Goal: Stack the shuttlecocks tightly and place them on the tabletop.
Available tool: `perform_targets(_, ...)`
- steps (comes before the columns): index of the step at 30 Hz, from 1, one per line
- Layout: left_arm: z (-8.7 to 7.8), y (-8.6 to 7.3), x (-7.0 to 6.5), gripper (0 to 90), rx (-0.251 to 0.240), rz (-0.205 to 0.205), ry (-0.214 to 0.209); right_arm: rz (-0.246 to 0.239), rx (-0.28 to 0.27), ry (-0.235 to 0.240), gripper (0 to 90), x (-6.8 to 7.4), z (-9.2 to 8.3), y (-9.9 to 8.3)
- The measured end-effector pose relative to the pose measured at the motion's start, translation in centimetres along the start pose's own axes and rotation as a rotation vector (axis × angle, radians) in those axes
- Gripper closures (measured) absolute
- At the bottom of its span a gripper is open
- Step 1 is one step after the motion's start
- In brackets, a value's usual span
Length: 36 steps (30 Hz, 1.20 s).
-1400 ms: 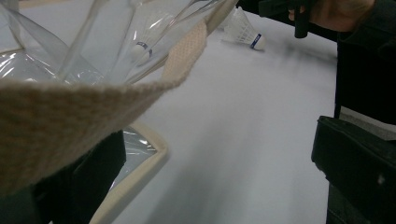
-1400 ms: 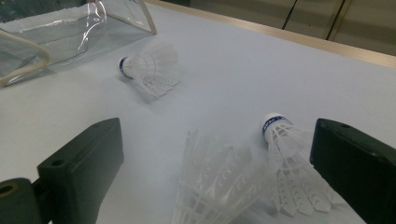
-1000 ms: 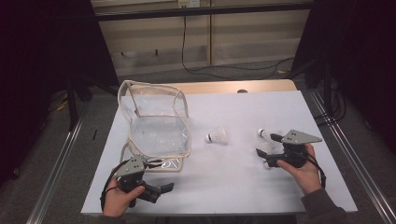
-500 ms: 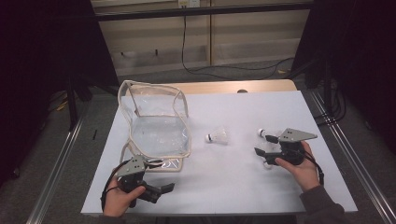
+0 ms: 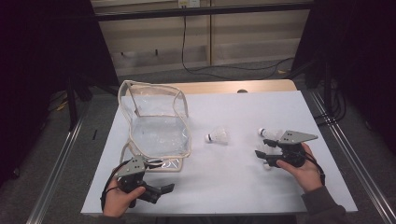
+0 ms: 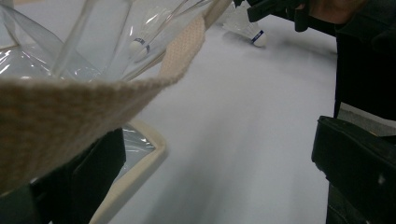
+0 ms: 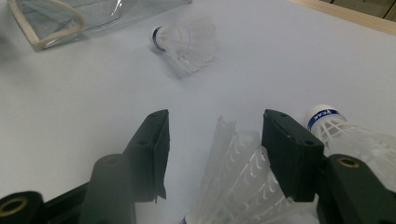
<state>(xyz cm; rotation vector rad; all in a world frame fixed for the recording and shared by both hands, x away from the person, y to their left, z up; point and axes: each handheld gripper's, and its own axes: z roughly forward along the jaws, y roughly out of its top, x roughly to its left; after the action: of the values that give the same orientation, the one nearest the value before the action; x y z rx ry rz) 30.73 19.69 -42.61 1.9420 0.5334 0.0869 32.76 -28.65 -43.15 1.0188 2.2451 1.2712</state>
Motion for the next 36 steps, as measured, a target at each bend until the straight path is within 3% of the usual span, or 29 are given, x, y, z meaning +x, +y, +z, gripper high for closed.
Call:
perform_targets(16, 0.0, 0.0, 0.0, 2.9, -0.005, -0.003, 0.001, -0.017, 0.024, 0.008, 57.4, 0.3, -2.7, -0.8)
perform_targets(22, 0.0, 0.0, 0.0, 3.0, -0.005, -0.003, -0.001, -0.001, 0.027, 0.018, 62.1, 0.3, -3.4, -1.1)
perform_targets(28, 0.0, 0.0, -0.1, 2.9, -0.002, -0.001, 0.003, -0.008, 0.067, 0.029, 71.7, 0.4, -3.5, -1.5)
perform_targets(36, 0.0, 0.0, 0.0, 2.9, -0.004, -0.002, 0.002, 0.017, 0.051, 0.049, 86.7, 0.4, -3.8, -1.3)
